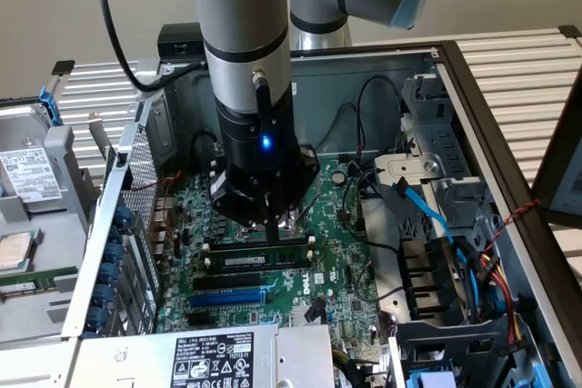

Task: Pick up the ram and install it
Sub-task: 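Press down the ram until it locks into place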

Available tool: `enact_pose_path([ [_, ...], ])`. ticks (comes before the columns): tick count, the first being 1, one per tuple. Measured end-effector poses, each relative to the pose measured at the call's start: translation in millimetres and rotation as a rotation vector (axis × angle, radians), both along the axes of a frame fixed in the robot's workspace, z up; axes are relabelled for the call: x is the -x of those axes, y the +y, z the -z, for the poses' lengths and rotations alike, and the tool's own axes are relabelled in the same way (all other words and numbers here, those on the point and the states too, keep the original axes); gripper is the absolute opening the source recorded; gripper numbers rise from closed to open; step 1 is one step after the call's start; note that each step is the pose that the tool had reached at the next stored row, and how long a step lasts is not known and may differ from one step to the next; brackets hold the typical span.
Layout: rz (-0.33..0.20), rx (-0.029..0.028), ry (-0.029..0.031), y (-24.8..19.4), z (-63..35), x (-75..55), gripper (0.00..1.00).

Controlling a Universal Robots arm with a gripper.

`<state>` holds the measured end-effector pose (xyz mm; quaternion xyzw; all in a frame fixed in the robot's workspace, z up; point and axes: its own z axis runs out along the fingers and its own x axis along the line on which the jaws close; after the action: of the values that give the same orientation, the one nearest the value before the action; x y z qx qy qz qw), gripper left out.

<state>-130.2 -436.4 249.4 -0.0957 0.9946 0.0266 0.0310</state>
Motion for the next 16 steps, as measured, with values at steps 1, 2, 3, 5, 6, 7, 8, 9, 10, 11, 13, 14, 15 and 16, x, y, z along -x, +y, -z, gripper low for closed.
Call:
enact_pose_path([
  [1,0.015,-0.0001,0.0,0.0,0.0,0.0,0.11],
  [2,0.031,0.0,0.0,0.0,0.0,0.0,0.11],
  [3,0.045,-0.0001,0.0,0.0,0.0,0.0,0.11],
  [5,0.076,0.0,0.0,0.0,0.0,0.0,0.11],
  [6,0.091,0.0,0.0,0.0,0.0,0.0,0.11],
  [7,0.106,0.0,0.0,0.0,0.0,0.0,0.11],
  [8,0.121,0.0,0.0,0.0,0.0,0.0,0.11],
  [9,0.137,0.0,0.0,0.0,0.0,0.0,0.11],
  [10,0.152,0.0,0.0,0.0,0.0,0.0,0.11],
  [11,0.165,-0.0001,0.0,0.0,0.0,0.0,0.11],
  [13,0.195,0.0,0.0,0.0,0.0,0.0,0.11],
  [14,0.21,0.0,0.0,0.0,0.0,0.0,0.11],
  [15,0.225,0.0,0.0,0.0,0.0,0.0,0.11],
  [16,0.235,-0.0001,0.0,0.0,0.0,0.0,0.11],
])
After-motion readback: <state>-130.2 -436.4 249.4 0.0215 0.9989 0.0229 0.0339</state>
